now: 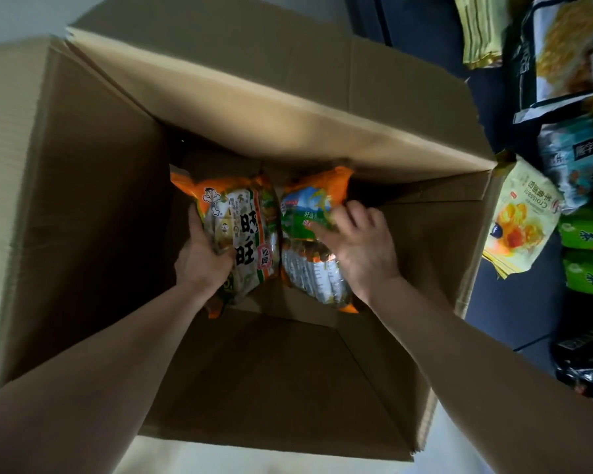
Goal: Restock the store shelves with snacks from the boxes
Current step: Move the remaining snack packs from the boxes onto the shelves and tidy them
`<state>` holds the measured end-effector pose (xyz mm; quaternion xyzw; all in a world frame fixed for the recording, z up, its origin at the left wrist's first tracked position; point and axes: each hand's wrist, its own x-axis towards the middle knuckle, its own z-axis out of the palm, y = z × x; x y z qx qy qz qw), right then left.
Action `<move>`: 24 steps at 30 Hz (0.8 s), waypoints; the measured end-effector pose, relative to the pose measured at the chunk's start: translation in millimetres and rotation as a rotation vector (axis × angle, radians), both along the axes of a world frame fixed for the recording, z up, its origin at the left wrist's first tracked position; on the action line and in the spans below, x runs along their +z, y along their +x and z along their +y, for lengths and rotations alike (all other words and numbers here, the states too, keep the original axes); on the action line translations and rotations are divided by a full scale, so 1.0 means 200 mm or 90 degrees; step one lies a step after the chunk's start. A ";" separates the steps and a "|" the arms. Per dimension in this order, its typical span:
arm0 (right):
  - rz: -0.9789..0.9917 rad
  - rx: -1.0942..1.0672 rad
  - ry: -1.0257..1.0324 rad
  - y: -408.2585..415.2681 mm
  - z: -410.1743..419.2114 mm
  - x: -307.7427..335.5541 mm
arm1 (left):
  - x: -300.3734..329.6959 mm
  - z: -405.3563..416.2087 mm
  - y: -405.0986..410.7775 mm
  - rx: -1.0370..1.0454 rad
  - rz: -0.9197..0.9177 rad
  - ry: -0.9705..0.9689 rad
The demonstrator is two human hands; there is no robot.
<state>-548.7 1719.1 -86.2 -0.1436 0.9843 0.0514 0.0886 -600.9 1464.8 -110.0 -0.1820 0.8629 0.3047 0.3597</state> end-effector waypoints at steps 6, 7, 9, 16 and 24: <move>-0.049 0.148 0.060 -0.14 -0.19 0.11 | 0.21 -0.09 0.00 -0.026 0.035 -0.002; -0.048 0.110 0.032 -0.15 -0.19 0.13 | 0.26 -0.12 -0.01 -0.024 0.044 -0.017; -0.079 -0.025 -0.020 -0.15 -0.18 0.25 | 0.38 -0.16 -0.02 -0.027 0.070 -0.053; -0.273 -0.767 -0.348 -0.03 -0.06 0.82 | 0.93 -0.25 -0.05 -0.077 0.122 -0.083; -0.136 -0.796 -0.469 0.26 -0.03 1.71 | 1.87 -0.23 0.16 -0.061 0.286 0.040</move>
